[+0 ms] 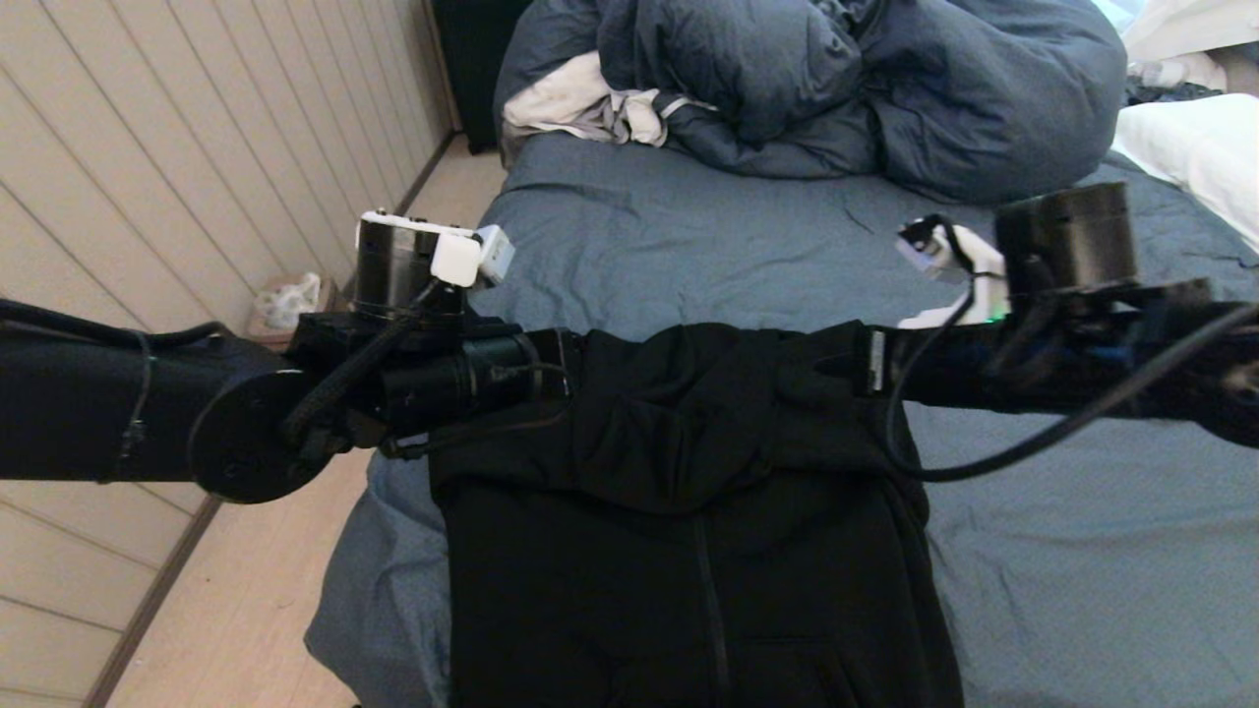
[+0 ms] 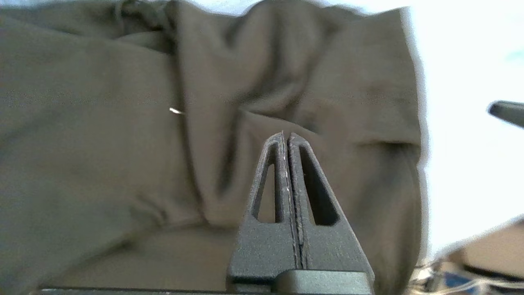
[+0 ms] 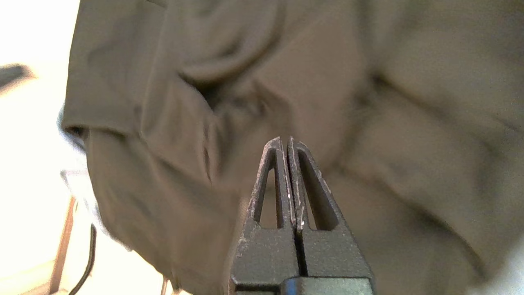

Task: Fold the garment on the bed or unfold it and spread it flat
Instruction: Unfold the black sweatshirt

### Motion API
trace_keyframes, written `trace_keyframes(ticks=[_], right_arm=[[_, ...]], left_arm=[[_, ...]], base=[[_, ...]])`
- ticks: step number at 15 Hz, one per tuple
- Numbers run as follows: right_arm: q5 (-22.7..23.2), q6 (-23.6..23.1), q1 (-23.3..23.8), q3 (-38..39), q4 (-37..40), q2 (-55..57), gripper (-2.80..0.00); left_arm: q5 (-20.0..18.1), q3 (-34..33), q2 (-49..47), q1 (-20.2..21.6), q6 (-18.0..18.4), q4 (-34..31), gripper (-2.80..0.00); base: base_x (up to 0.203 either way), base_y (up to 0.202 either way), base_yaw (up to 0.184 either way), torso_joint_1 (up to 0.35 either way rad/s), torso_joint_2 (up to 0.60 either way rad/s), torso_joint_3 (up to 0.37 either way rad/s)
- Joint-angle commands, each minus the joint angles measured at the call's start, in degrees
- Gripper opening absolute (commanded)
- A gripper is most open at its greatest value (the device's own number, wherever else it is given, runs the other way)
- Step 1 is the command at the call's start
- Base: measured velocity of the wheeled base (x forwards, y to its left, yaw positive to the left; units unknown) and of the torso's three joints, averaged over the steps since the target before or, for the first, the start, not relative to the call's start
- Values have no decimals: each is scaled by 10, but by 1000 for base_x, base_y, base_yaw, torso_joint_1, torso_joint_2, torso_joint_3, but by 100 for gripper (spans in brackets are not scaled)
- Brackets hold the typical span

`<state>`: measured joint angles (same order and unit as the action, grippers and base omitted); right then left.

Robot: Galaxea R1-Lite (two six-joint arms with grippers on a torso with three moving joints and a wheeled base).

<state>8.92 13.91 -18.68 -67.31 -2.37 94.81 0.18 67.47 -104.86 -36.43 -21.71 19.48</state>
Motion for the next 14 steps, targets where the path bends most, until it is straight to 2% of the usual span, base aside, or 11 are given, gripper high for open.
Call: trace_keyframes(ticks=[1, 3, 5, 8, 10, 11, 14], right_arm=[[0, 2, -27, -70, 19, 110, -280], [-18, 1, -39, -112, 54, 151, -280], [-65, -1, -42, -151, 80, 183, -280], [-70, -6, -65, -153, 84, 186, -280], [-69, -9, -92, -147, 84, 179, -280], [-70, -10, -109, -136, 82, 168, 0], [-72, -12, -137, -115, 77, 155, 0]], left_arm=[[0, 37, -89, 7, -2, -2, -280], [0, 43, -118, 8, -1, -3, -280], [-1, 61, -129, 2, 1, -6, -280], [0, 78, -141, -31, 0, -16, -280], [1, 81, -141, -28, 0, -14, -280], [1, 86, -140, -17, 0, -15, -280], [3, 84, -108, 16, -1, -18, -280]], base=[[0, 0, 0, 0, 0, 0], [0, 0, 0, 0, 0, 0], [0, 0, 0, 0, 0, 0], [0, 0, 0, 0, 0, 0], [0, 0, 0, 0, 0, 0], [0, 0, 0, 0, 0, 0], [0, 0, 0, 0, 0, 0]])
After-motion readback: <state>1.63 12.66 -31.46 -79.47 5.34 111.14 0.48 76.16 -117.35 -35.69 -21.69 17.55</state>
